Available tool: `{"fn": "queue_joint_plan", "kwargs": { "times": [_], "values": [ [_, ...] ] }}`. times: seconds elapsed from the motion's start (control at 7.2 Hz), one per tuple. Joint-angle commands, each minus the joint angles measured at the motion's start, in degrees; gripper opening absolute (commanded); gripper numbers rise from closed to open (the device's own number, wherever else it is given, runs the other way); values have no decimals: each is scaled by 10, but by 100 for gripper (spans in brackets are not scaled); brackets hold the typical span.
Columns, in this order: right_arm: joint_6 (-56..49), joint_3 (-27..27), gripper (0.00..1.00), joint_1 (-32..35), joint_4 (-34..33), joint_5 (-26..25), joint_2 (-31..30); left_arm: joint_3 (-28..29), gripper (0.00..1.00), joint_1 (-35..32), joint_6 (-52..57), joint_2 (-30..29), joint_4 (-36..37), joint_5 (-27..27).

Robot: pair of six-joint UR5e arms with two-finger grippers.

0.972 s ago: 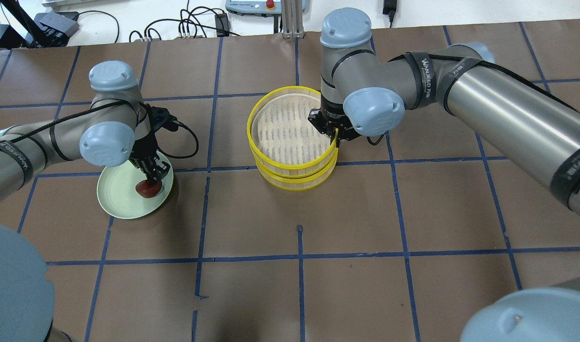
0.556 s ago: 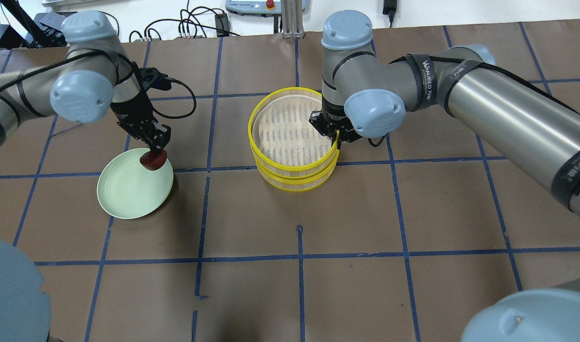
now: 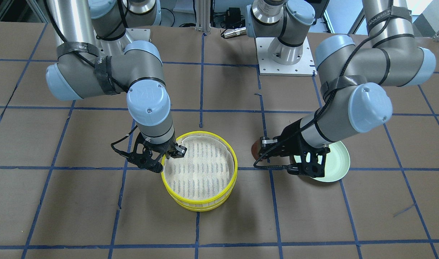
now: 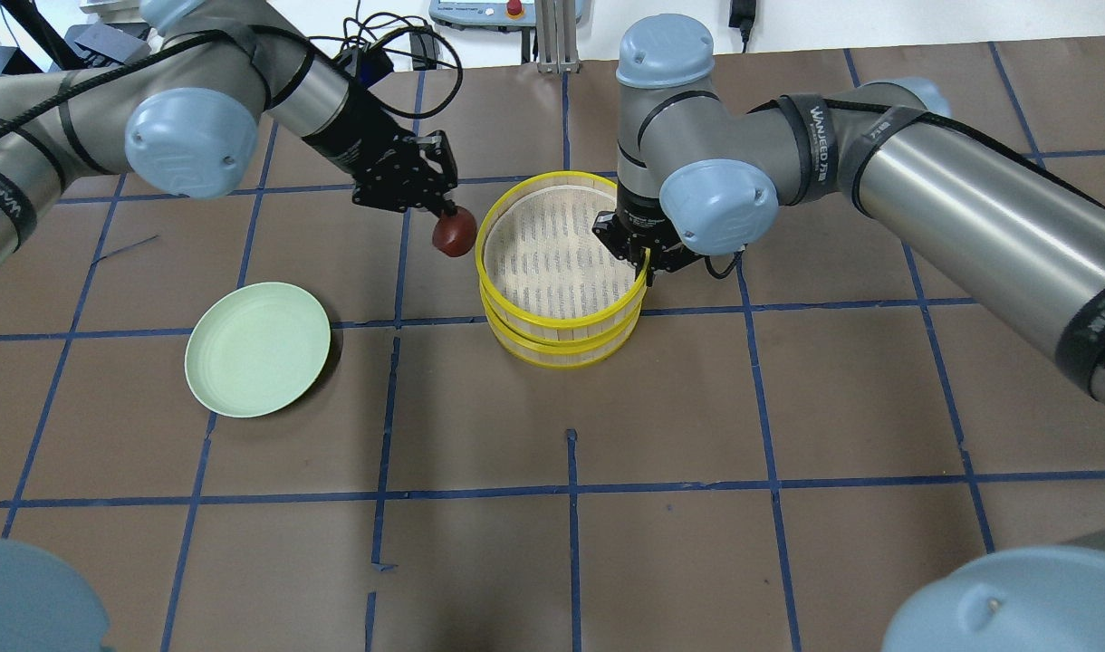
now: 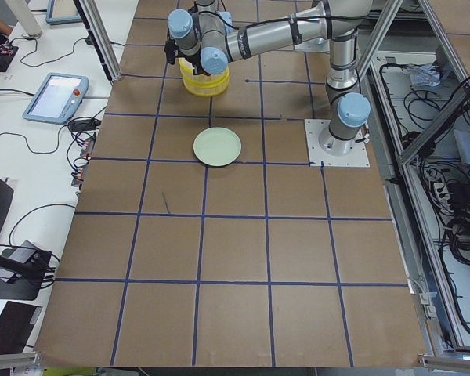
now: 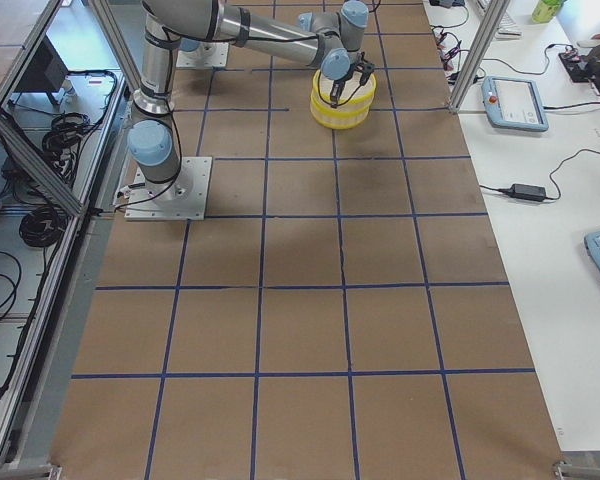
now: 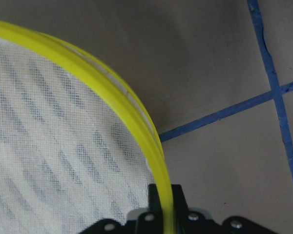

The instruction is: Stack buns with steamer

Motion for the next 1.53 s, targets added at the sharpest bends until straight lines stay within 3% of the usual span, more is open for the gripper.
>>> {"fn": "queue_joint_plan", "kwargs": {
  "times": [0.0, 0.14, 0.28, 0.42, 0.56, 0.69, 0.97, 1.25, 1.39],
  "values": [
    [0, -2, 9, -1, 4, 0, -2, -19, 99, -43, -119, -13, 91, -50],
    [7, 2, 10, -1, 4, 5, -2, -20, 100, -48, -118, -8, 90, -48],
    [6, 3, 20, -1, 2, 5, -2, -16, 100, -48, -118, -6, 91, -48],
    [7, 4, 50, -1, 2, 5, -2, -7, 100, -47, -128, 7, 90, -42],
    [6, 5, 92, -1, 1, 4, -2, 0, 100, -47, -131, 20, 89, 10],
    [4, 5, 100, -1, 3, 5, -2, 19, 100, -47, -130, 35, 68, 45],
    [-19, -4, 100, -7, 6, 1, -12, 67, 100, -47, -126, 70, -46, 111],
    [-124, -16, 100, -91, 80, 4, -99, 91, 100, -53, -72, 97, -151, 264],
    [-197, -33, 100, -131, 144, 4, -150, 92, 100, -52, 16, 104, -187, 337]
  ]
}}
